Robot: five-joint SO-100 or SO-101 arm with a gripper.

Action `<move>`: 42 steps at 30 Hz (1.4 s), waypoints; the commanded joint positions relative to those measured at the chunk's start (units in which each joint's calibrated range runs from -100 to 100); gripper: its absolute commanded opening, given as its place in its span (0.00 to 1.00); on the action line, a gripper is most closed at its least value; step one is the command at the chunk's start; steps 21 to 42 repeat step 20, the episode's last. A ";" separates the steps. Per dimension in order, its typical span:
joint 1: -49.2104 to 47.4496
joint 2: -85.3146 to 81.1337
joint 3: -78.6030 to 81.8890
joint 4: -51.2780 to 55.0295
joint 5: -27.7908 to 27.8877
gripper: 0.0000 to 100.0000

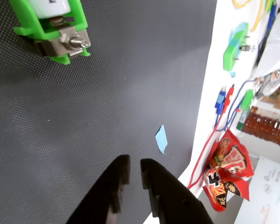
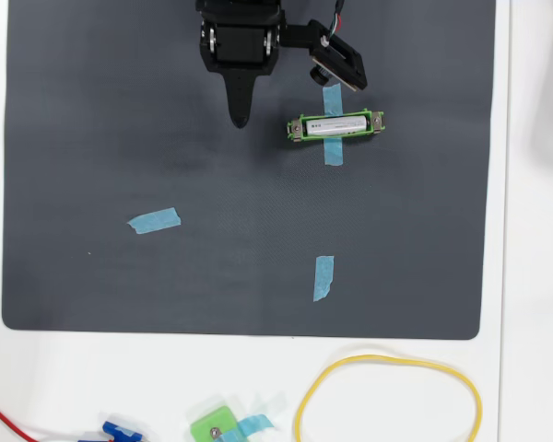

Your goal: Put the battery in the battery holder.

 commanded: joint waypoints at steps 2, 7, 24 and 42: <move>0.29 -0.34 0.45 0.26 -0.21 0.00; 0.71 -0.34 0.45 0.17 0.05 0.00; 0.71 -0.34 0.45 0.17 0.05 0.00; 0.71 -0.34 0.45 0.17 0.05 0.00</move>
